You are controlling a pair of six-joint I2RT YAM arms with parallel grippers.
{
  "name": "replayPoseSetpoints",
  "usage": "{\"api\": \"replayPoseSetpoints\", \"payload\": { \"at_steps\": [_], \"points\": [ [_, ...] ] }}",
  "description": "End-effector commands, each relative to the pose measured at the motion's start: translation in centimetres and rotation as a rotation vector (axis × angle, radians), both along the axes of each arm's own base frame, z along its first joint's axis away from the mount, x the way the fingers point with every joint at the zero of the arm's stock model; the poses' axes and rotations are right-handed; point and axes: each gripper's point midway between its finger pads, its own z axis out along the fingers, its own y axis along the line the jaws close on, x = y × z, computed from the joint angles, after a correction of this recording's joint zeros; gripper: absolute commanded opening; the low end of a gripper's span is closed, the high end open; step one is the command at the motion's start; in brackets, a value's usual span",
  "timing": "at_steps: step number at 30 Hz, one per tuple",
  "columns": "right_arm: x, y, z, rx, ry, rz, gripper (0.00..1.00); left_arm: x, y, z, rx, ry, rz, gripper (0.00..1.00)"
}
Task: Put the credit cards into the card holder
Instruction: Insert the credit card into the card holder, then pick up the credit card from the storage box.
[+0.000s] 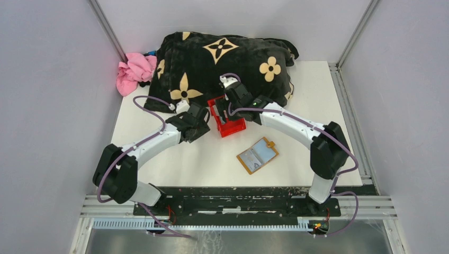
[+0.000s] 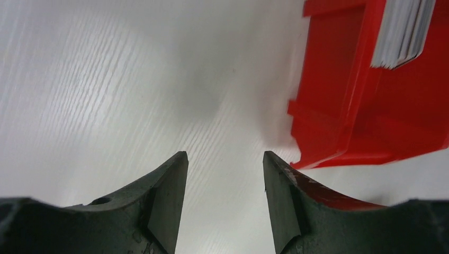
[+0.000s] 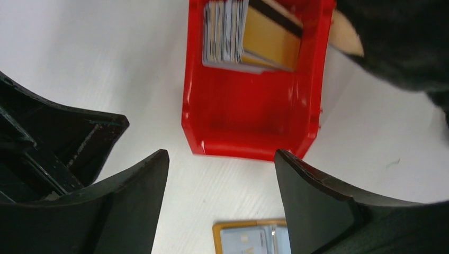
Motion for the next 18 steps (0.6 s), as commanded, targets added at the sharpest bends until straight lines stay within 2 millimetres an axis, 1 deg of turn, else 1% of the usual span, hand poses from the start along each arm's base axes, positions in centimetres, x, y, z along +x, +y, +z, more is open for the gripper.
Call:
{"api": "replayPoseSetpoints", "payload": {
  "at_steps": [1, 5, 6, 7, 9, 11, 14, 18],
  "points": [
    [3.9, 1.1, 1.1, -0.019, -0.058, -0.002, 0.80, 3.7, -0.7, 1.8, -0.048, -0.073, -0.035, 0.62],
    [6.2, 2.4, 0.2, 0.004, -0.036, 0.001, 0.80, 5.1, -1.2, 0.7, -0.078, -0.074, -0.034, 0.58],
    [6.7, 2.7, -0.5, 0.005, -0.026, 0.003, 0.79, 5.4, -1.3, 0.4, -0.081, -0.074, -0.035, 0.56],
    [7.2, 3.0, -0.7, 0.013, -0.022, 0.006, 0.79, 5.7, -1.4, 0.3, -0.084, -0.076, -0.034, 0.55],
    [8.2, 3.4, -1.3, 0.023, -0.011, 0.008, 0.79, 6.2, -1.3, -0.2, -0.083, -0.070, -0.028, 0.52],
    [9.2, 3.8, -1.5, 0.033, -0.009, 0.010, 0.79, 6.7, -1.2, -0.9, -0.084, -0.060, -0.020, 0.51],
    [10.4, 4.0, -2.0, 0.049, 0.000, 0.006, 0.79, 7.4, -1.5, -1.4, -0.100, -0.058, -0.020, 0.50],
    [11.5, 4.4, -2.5, 0.070, 0.012, 0.008, 0.79, 8.1, -1.9, -2.0, -0.112, -0.052, -0.030, 0.49]
  ]
}}
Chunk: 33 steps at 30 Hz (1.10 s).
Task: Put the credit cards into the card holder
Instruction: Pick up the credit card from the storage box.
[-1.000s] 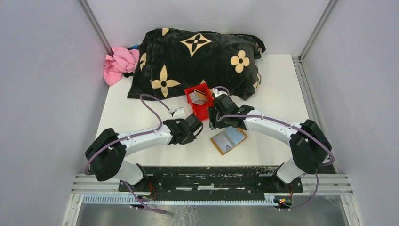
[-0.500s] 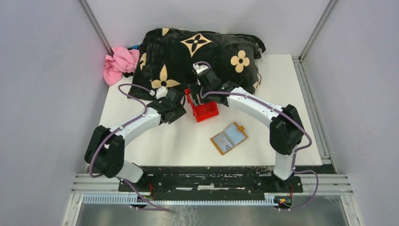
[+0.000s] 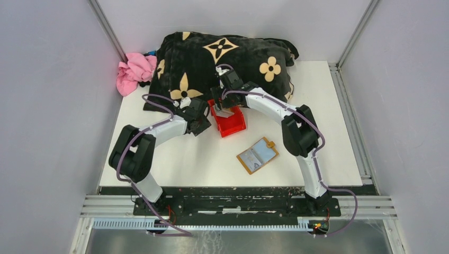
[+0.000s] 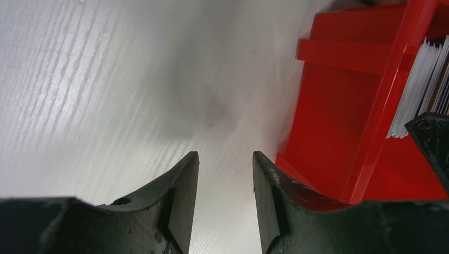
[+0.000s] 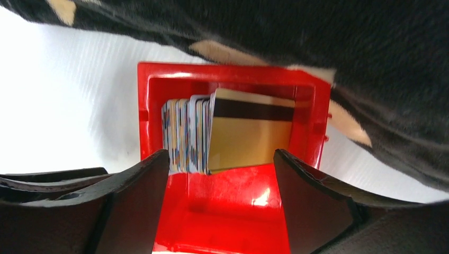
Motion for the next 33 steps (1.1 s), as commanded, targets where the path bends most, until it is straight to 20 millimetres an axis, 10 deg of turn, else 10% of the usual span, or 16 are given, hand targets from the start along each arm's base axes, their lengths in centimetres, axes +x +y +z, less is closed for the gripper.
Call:
{"api": "replayPoseSetpoints", "payload": {
  "at_steps": [1, 17, 33],
  "points": [
    [2.1, 1.3, 2.5, 0.073, -0.044, 0.016, 0.78, 2.9, -1.5, 1.6, -0.042, -0.080, -0.046, 0.49],
    [0.1, 1.6, -1.3, 0.147, 0.160, 0.038, 0.68, 3.9, -3.4, 0.7, -0.129, -0.083, -0.086, 0.47],
    [-1.4, 2.9, 2.6, 0.269, 0.158, 0.067, 0.56, 4.3, -4.2, 0.3, -0.160, -0.067, -0.092, 0.44]
  ]
}}
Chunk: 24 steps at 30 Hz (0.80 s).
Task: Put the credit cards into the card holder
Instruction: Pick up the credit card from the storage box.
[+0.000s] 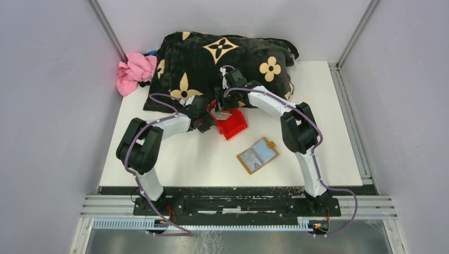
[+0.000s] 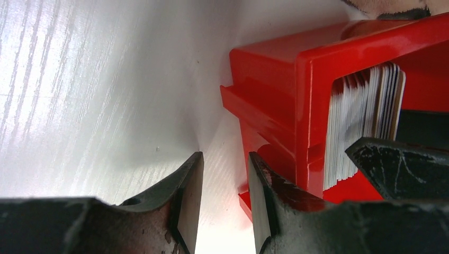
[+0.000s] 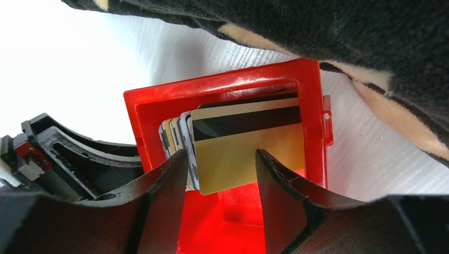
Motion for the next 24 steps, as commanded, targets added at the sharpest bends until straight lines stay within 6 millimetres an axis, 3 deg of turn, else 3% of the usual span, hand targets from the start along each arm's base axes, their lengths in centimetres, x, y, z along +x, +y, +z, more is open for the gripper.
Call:
{"api": "replayPoseSetpoints", "payload": {
  "at_steps": [1, 9, 24],
  "points": [
    [-0.7, 1.4, 4.4, 0.089, -0.038, 0.023, 0.55, 2.1, -1.0, 1.8, -0.033, -0.066, -0.013, 0.44],
    [-1.4, 2.5, 5.7, 0.103, -0.050, 0.047, 0.50, 2.6, -0.8, 1.4, 0.003, -0.056, -0.023, 0.44],
    [-2.2, 1.1, 8.1, 0.024, -0.146, 0.037, 0.33, 2.2, 0.6, 1.3, 0.020, -0.060, -0.022, 0.44]
  ]
}}
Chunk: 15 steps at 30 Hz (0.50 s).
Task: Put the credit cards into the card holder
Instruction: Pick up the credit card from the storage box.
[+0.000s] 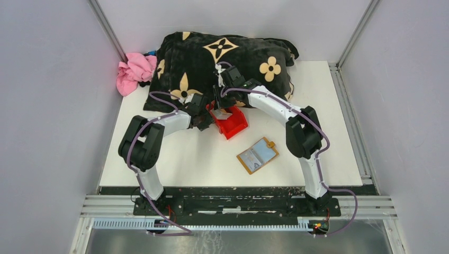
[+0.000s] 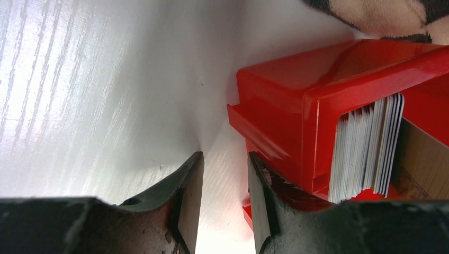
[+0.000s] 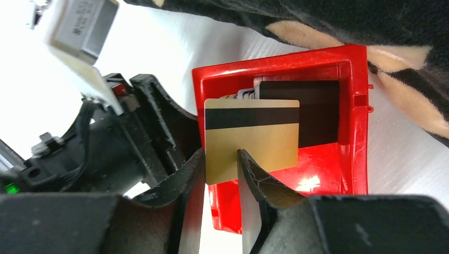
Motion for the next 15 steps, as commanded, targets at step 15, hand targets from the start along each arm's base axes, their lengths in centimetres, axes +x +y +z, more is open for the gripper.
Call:
{"api": "replayPoseSetpoints", "payload": {
  "at_steps": [15],
  "points": [
    [0.6, -5.7, 5.7, -0.202, -0.259, -0.117, 0.02, 0.5, 1.3, 3.7, 0.034, -0.112, -0.018, 0.46]
  ]
}}
